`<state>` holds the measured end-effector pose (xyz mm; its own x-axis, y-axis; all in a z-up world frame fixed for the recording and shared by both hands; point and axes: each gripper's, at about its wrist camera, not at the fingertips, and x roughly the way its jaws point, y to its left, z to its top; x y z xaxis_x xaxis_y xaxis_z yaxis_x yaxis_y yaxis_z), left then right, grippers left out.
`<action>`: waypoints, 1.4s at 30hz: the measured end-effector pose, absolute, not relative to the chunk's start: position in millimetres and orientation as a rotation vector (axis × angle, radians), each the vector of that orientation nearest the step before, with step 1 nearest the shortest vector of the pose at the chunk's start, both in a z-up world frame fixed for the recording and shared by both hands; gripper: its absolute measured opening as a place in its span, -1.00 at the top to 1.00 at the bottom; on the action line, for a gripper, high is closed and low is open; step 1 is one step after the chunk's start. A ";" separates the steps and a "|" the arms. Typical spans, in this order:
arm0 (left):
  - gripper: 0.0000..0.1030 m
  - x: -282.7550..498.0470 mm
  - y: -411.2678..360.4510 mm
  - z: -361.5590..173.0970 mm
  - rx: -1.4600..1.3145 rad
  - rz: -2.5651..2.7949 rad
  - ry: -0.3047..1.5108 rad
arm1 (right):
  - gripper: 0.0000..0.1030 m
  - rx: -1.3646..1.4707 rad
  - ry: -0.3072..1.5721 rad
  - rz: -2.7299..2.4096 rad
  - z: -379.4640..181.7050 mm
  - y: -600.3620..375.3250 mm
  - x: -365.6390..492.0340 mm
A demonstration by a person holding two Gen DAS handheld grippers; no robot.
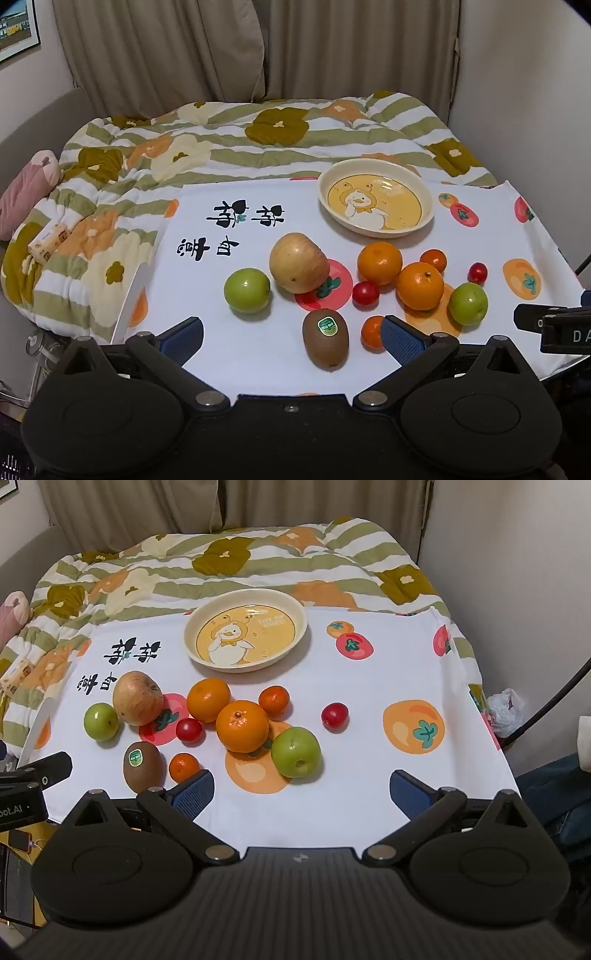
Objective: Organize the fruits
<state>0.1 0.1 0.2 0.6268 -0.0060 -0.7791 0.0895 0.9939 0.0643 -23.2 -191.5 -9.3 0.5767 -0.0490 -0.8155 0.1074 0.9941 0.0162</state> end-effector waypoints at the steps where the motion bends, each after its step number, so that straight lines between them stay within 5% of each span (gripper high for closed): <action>1: -1.00 0.6 0.2 0.5 0.096 -0.060 0.890 | -1.00 0.068 0.949 -0.091 -9.3 -191.3 -23.6; 42: -1.00 -4.3 2.8 3.1 0.114 -0.057 0.856 | -1.00 0.063 0.937 -0.094 -9.5 -184.0 -29.6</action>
<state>-4.3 2.8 3.1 0.6541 -0.0039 -0.7564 0.0956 0.9924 0.0776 -29.6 -184.0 -9.5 0.5885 -0.0535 -0.8067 0.1081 0.9941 0.0130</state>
